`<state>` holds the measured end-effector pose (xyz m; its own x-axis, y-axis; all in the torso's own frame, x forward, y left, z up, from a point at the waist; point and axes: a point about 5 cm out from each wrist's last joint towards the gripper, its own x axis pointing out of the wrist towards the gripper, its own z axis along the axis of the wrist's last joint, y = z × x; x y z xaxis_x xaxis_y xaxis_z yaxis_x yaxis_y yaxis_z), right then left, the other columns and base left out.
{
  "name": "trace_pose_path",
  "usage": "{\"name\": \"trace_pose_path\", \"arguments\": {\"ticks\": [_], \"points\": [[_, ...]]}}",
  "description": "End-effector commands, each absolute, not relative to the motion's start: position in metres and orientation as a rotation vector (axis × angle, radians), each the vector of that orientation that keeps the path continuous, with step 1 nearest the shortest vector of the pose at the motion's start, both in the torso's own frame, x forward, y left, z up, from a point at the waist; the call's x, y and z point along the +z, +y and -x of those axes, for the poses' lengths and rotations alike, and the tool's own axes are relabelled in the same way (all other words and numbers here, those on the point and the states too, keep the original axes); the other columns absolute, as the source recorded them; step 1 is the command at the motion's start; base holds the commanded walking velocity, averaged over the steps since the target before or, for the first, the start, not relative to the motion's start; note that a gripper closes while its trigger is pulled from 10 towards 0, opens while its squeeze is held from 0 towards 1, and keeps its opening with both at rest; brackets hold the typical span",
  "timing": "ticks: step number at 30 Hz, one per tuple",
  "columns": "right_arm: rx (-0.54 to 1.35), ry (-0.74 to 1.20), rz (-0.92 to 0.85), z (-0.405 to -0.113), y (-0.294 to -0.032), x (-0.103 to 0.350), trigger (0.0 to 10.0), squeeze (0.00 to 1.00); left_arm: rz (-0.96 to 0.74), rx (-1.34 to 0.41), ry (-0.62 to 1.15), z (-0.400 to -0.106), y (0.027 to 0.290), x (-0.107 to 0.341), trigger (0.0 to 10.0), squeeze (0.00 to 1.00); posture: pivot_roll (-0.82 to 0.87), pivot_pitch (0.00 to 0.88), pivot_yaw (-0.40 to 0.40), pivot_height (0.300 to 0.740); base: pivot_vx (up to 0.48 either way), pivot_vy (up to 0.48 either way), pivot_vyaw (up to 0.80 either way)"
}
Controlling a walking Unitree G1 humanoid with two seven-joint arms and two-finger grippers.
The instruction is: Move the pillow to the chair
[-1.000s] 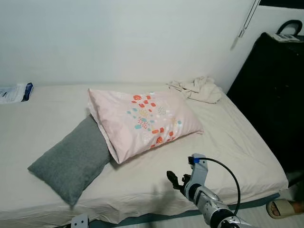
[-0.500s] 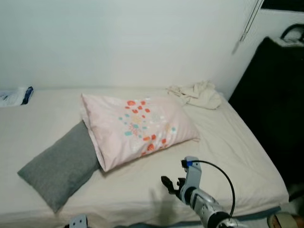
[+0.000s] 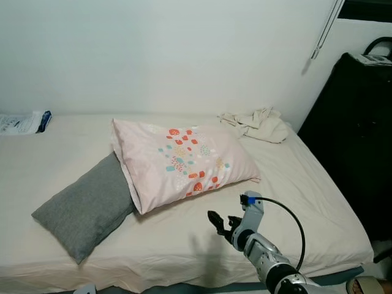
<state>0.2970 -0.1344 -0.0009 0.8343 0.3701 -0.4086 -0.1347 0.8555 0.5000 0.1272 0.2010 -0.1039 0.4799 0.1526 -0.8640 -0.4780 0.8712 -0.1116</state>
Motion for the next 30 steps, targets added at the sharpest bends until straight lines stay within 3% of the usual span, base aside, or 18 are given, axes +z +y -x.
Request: {"name": "trace_pose_path", "arguments": {"ticks": [1,9,20,30], "points": [[0.271,0.497,-0.492,-0.299,-0.135,0.002,10.0,0.0,0.366,0.409,1.004,-0.127,0.203,-0.104,10.0,0.0,-0.06,0.062,-0.063,0.74,0.304,0.0,0.0],[0.281,0.504,-0.502,-0.297,-0.13,0.0,10.0,0.0,0.368,0.402,1.001,-0.127,0.204,-0.103,10.0,0.0,-0.06,0.067,-0.055,0.74,0.291,0.0,0.0],[0.285,0.496,-0.49,-0.303,-0.132,0.005,10.0,0.0,0.381,0.424,0.99,-0.128,0.205,-0.103,10.0,0.0,-0.06,0.078,-0.044,0.74,0.0,0.0,0.0],[0.172,0.407,-0.712,-0.321,-0.155,0.024,10.0,0.0,0.362,0.523,0.942,-0.129,0.223,-0.099,10.0,0.0,-0.05,0.086,-0.03,0.74,0.0,0.0,0.0]]}}
